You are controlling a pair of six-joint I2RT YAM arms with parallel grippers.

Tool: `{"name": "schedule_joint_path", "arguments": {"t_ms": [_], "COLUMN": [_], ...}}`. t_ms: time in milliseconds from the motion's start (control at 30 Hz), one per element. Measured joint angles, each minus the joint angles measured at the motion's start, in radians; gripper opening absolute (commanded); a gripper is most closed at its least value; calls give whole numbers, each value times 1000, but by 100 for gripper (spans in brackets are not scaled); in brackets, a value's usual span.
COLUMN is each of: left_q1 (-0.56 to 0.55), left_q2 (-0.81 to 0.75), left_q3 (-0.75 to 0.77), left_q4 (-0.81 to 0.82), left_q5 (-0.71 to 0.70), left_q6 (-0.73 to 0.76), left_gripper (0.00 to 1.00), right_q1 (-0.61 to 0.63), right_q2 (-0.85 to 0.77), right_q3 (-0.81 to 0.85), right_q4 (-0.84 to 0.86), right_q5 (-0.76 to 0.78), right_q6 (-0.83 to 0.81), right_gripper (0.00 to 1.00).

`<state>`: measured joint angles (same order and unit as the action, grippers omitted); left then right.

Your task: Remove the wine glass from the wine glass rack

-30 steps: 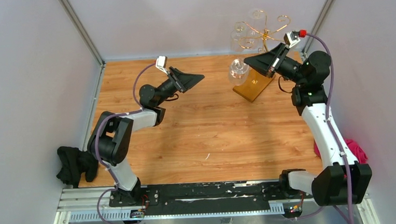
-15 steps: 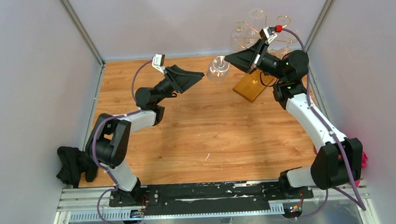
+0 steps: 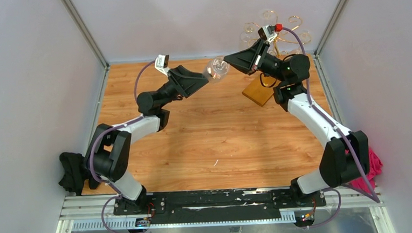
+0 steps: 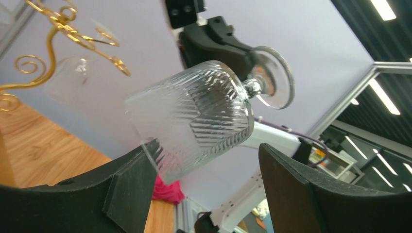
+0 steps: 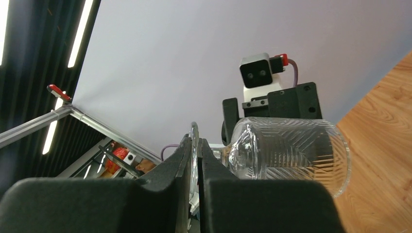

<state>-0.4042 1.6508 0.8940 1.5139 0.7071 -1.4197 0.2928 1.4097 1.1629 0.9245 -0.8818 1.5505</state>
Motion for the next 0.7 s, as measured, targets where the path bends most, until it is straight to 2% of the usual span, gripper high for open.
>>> {"name": "schedule_joint_path", "arguments": {"t_ms": [200,333,500,600,700], "left_q1": [-12,-22,-23,-23,-27], "left_q2": [-70,-132,-207,-224,-233], "left_q3": [1,1,0,0,-1], "left_q4": [-13,-18,-17,-11,3], "left_q5": [-6,-10,-16,-19,-20], "left_q6": [-13,-23,-25,-29,-34], "left_gripper": [67,55,38,18,6], "right_q1": [29,45,69,89,94], "right_q2": [54,61,61,61,61], "right_q3": [-5,-22,-42,-64,-86], "right_q4": [157,267,337,352,354], "right_q5": [42,76,105,117,135], "right_q6": [84,135,161,164,167], "right_gripper": [0,0,0,0,0]}}
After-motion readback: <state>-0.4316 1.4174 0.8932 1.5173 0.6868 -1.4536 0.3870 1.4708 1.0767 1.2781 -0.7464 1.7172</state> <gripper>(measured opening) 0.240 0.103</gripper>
